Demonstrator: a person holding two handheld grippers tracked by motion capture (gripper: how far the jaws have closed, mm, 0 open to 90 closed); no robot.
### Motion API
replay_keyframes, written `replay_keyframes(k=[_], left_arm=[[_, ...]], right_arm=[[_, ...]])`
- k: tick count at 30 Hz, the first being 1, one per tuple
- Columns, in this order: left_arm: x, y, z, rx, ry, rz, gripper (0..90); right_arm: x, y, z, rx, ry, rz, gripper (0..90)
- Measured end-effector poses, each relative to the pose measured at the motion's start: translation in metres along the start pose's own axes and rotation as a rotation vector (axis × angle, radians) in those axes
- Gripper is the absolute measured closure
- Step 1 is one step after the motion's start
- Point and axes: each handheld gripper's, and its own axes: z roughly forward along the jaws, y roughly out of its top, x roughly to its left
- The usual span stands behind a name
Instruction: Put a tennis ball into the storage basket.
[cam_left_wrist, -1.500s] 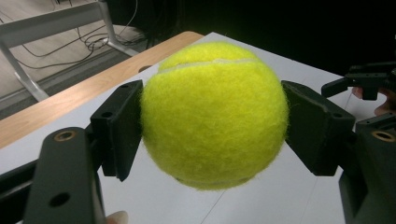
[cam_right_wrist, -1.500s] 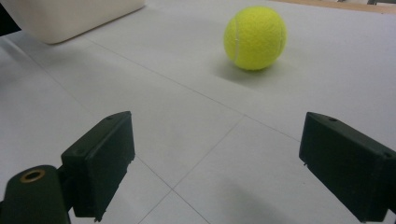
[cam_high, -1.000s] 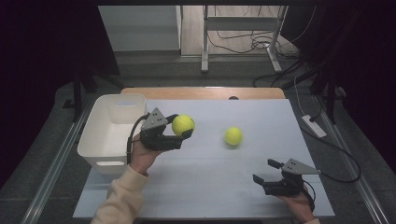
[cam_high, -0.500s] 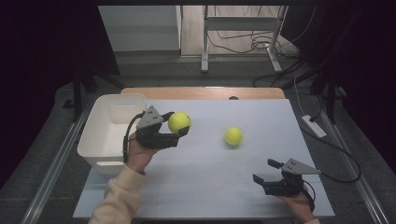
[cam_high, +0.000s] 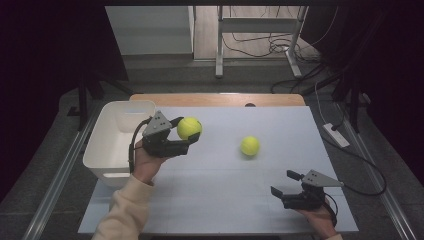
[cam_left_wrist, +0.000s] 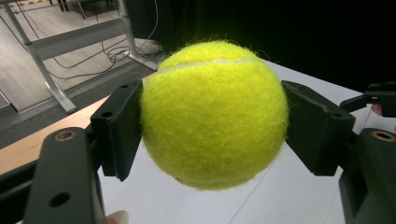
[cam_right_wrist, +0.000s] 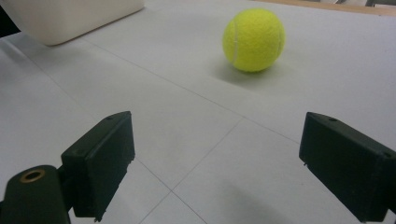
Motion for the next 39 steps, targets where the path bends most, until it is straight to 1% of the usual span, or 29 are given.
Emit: replay_keyframes(k=[12,28,39], left_arm=[[0.006,0.003,-0.005,-0.005,0.024,-0.001,26.7],[0.016,0.005,-0.011,-0.014,0.052,-0.019,26.7],[0.024,0.005,-0.016,-0.02,0.083,-0.03,26.7]], right_arm=[[0.0,0.0,0.0,0.0,-0.001,0.003,10.4],[0.0,0.0,0.0,0.001,-0.001,0.002,10.5],[0.0,0.0,0.001,0.001,-0.001,0.0,10.4]])
